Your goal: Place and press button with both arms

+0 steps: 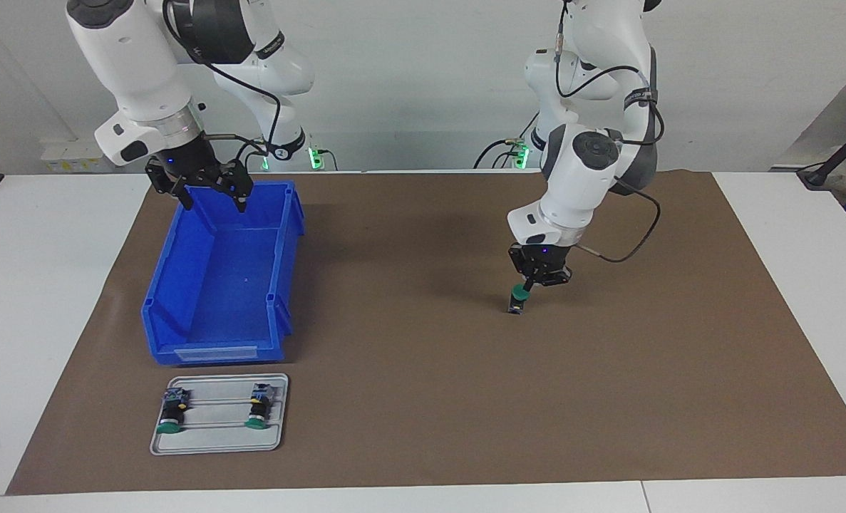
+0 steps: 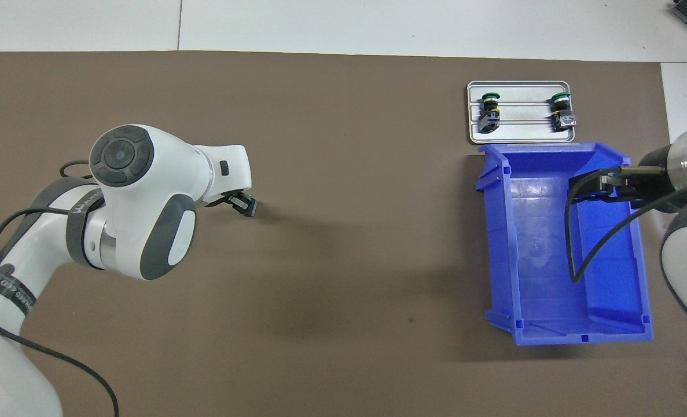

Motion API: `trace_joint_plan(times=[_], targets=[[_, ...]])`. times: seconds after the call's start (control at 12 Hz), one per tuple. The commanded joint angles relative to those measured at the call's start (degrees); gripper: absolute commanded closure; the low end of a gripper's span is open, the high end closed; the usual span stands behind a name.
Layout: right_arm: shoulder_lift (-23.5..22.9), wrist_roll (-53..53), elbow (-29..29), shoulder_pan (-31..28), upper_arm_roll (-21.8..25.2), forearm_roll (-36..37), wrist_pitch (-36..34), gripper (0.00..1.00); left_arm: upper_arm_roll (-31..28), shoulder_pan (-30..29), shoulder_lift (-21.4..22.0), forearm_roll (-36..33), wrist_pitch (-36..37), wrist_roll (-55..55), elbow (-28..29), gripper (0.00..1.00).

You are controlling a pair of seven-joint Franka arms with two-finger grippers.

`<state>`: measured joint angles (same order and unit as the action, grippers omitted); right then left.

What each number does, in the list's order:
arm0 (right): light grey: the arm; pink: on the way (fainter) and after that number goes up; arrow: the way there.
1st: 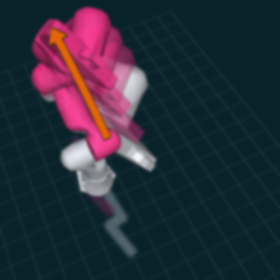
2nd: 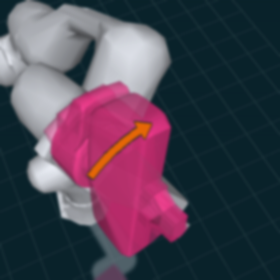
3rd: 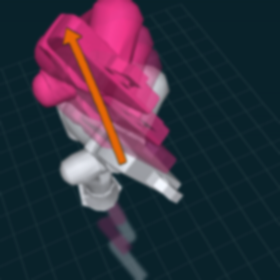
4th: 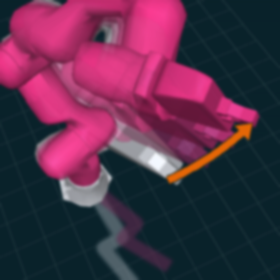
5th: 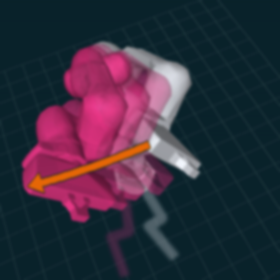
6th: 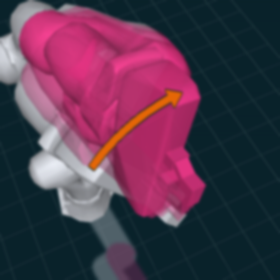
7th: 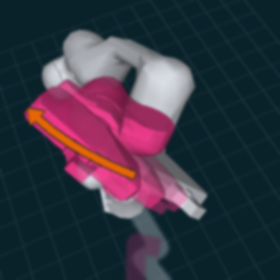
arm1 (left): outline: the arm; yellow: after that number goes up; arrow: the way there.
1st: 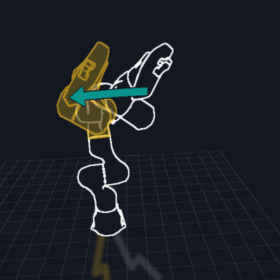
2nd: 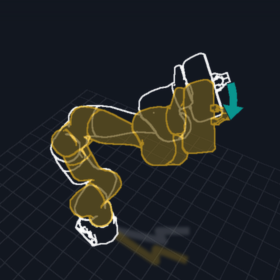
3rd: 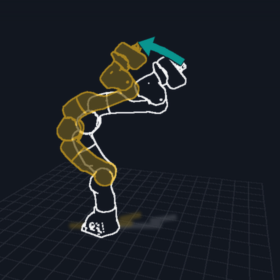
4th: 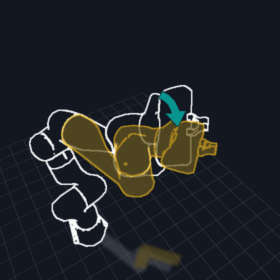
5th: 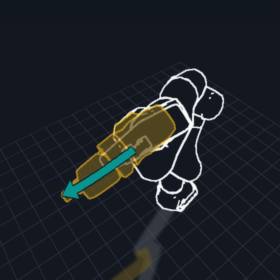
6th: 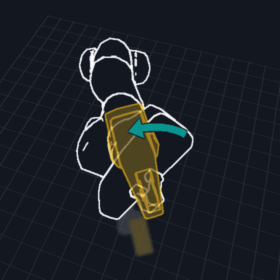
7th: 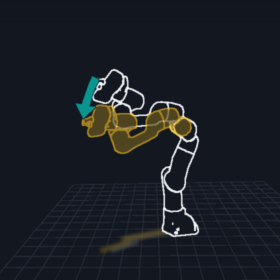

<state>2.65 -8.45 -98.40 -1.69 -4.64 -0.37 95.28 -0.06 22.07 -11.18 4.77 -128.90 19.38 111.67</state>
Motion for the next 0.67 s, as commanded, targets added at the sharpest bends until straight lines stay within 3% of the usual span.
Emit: trace_joint_plan(times=[0.0, 0.25, 0.58], targets=[[2.0, -0.3, -2.5, -0.3, -0.4, -0.9, 0.4, 0.01, -0.8, 1.3, -1.7, -1.4, -2.0, -1.2, 0.5, 1.00], [2.0, -0.3, -2.5, -0.3, -0.4, -0.9, 0.4, 0.01, -0.8, 1.8, -1.8, -1.4, -5.4, -1.5, 4.2, 1.00], [2.0, -0.3, -2.6, -0.3, -0.4, -0.9, 0.4, 0.01, -0.8, 1.7, -0.9, -1.4, -4.2, -1.5, 3.0, 1.00]])
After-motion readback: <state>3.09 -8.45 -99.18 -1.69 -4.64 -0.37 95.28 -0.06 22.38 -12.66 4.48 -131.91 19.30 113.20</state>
